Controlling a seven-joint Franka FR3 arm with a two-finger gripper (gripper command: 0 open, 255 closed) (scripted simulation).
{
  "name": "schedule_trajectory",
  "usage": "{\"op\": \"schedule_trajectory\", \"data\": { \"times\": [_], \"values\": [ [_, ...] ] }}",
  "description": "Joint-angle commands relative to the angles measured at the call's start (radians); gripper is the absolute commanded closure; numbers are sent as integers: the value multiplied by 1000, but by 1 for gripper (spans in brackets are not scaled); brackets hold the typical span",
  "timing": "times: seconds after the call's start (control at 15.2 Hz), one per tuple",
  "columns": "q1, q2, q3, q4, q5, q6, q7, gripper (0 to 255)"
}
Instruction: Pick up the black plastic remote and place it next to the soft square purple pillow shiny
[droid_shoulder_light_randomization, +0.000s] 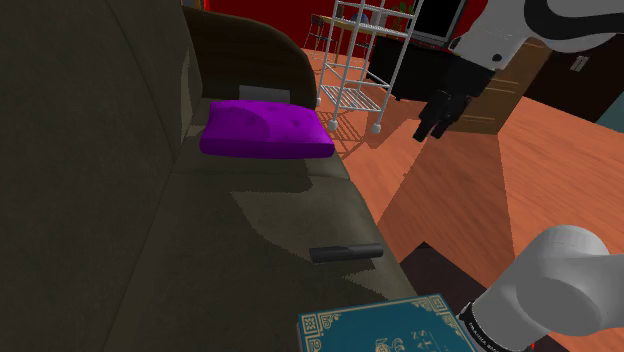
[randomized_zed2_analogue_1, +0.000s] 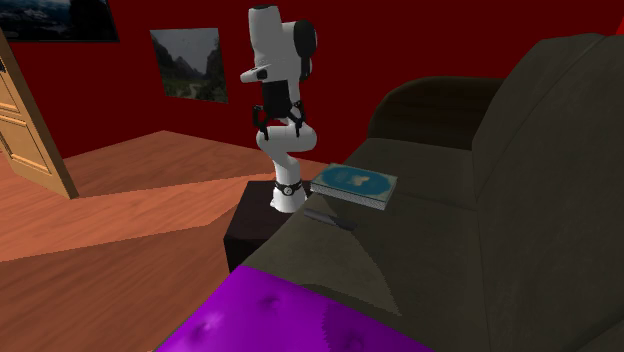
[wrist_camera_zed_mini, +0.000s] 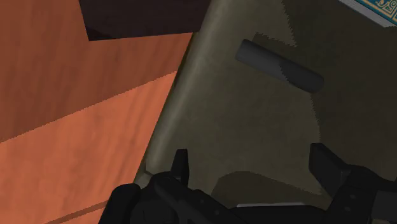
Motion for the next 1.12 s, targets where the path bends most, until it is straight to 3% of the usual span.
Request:
{"op": "schedule_trajectory", "data": {
  "times": [0.0,1.06],
  "values": [
    [0,0,0,0,0,0,0,0],
    [274,248,48,-278,-1,399,-485,0]
  ]
}}
